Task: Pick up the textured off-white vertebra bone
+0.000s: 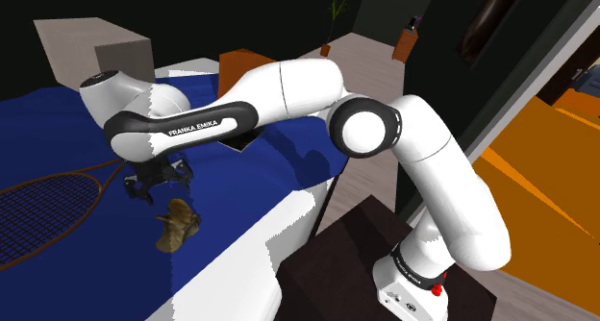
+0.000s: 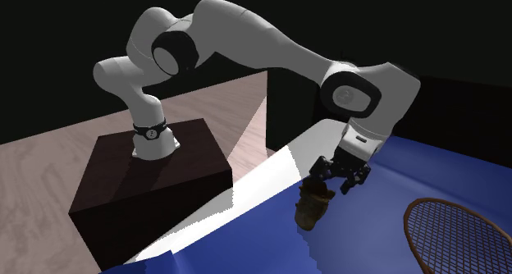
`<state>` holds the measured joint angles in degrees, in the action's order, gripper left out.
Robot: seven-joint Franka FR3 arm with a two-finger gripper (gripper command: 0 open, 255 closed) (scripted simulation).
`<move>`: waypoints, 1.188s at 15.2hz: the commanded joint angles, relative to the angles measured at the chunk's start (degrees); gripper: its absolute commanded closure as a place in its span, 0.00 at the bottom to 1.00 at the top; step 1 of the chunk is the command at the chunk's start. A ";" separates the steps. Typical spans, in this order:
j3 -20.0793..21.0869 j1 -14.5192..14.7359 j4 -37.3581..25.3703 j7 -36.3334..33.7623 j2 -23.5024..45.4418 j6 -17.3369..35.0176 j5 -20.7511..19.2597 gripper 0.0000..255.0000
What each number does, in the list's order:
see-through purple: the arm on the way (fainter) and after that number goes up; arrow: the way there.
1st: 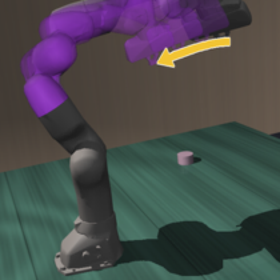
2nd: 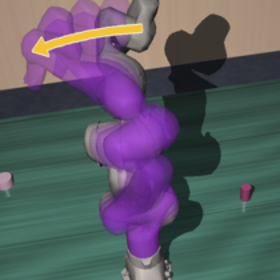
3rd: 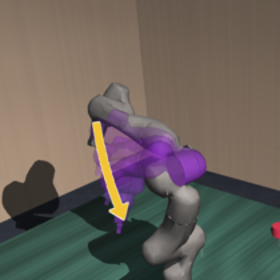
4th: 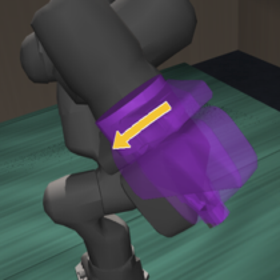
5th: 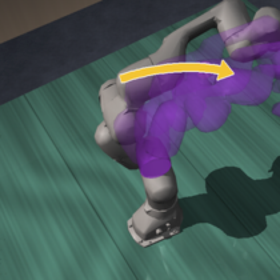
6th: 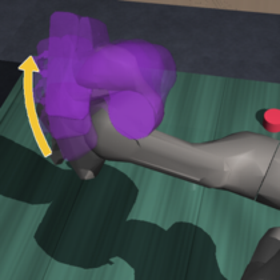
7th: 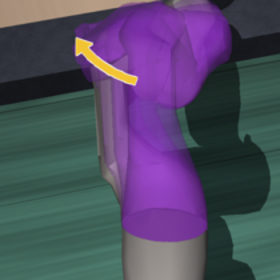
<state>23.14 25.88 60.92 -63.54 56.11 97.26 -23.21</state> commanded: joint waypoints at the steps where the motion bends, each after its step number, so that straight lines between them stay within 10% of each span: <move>1: -0.16 0.00 0.39 -0.19 0.73 1.09 -0.20 0.00; 5: -0.37 0.08 0.52 -0.34 1.78 2.25 -0.44 0.00; 6: -0.39 0.02 0.58 -0.30 1.76 2.30 -0.45 1.00; 18: -0.12 -0.01 0.39 -0.17 0.55 0.91 -0.16 1.00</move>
<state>22.95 25.87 61.45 -63.77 56.96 98.59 -23.45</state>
